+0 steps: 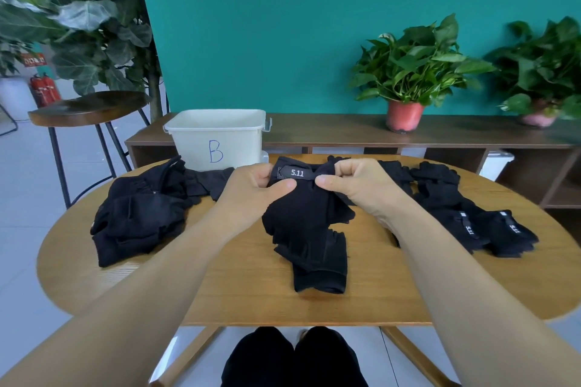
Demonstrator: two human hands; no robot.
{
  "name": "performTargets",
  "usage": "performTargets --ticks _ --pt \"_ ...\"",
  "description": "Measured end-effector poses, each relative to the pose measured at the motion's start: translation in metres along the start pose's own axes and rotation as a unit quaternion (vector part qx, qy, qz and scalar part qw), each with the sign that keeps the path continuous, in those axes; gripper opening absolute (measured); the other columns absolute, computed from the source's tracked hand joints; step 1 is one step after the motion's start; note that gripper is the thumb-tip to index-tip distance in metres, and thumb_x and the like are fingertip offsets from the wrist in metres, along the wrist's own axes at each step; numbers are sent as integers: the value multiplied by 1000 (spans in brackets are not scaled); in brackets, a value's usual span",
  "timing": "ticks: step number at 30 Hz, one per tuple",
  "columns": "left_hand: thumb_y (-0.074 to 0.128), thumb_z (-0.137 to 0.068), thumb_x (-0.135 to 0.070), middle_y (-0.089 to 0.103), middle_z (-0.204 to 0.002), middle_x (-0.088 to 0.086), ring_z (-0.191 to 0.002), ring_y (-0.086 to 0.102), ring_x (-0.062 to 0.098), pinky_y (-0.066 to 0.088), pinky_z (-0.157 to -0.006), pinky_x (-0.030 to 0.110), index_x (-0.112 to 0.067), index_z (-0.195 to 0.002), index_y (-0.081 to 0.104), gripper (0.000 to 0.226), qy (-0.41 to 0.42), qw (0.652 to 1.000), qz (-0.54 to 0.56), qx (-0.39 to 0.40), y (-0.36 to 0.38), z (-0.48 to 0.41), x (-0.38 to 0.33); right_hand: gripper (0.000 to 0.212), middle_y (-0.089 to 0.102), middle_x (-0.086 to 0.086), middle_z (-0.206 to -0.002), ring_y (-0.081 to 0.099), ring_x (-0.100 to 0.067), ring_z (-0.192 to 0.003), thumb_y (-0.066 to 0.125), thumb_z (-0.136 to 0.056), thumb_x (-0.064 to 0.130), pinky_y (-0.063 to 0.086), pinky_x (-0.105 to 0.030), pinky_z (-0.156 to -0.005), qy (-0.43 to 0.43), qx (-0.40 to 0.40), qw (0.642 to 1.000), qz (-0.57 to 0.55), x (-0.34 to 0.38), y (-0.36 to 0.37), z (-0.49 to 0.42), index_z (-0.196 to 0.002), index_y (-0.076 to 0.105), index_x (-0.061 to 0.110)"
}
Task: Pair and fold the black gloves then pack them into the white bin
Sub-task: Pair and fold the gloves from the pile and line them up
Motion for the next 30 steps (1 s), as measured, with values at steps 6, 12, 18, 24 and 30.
performTargets --ticks 6,12,18,24,30 --pt "70 -88 -9 74 -88 -12 -85 69 5 53 -78 16 -28 -99 67 23 8 992 -110 -62 -5 -1 9 42 49 -4 -55 45 -17 -57 74 -85 16 39 -29 -58 1 -62 998 16 -5 1 -3 -58 45 1" --pt "76 -83 -26 70 -96 -16 -90 65 -2 51 -88 23 -28 -108 67 26 13 980 -186 -64 6 7 11 39 53 11 -48 53 -16 -55 74 -83 30 49 -39 -70 -19 -146 981 130 -4 11 -3 -52 52 22" --pt "79 -80 -33 71 -81 -10 -79 66 3 53 -66 18 -24 -91 67 19 -9 992 -118 -43 24 7 10 26 72 13 -89 65 -13 -97 53 -95 42 41 -48 -103 -49 -20 993 109 1 43 4 -74 68 39" --pt "66 -91 -10 76 -81 -5 -79 72 13 57 -64 22 -22 -95 73 14 -65 997 -18 -22 15 3 11 15 75 9 -88 64 3 -89 59 -95 19 44 -8 -73 -69 -68 995 19 3 15 12 -94 74 21" --pt "65 -94 -12 75 -106 6 -102 70 23 55 -92 36 -11 -115 71 22 -108 990 39 83 14 -1 10 47 65 2 -114 61 -12 -106 72 -87 36 43 -22 -81 74 -15 997 -9 -20 -1 14 -125 56 15"
Point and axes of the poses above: each hand's wrist, its own z-axis away from the middle knuckle, its own y-axis out of the palm, x = y × z, the point moved 3 cm from there along -z, towards the middle knuckle
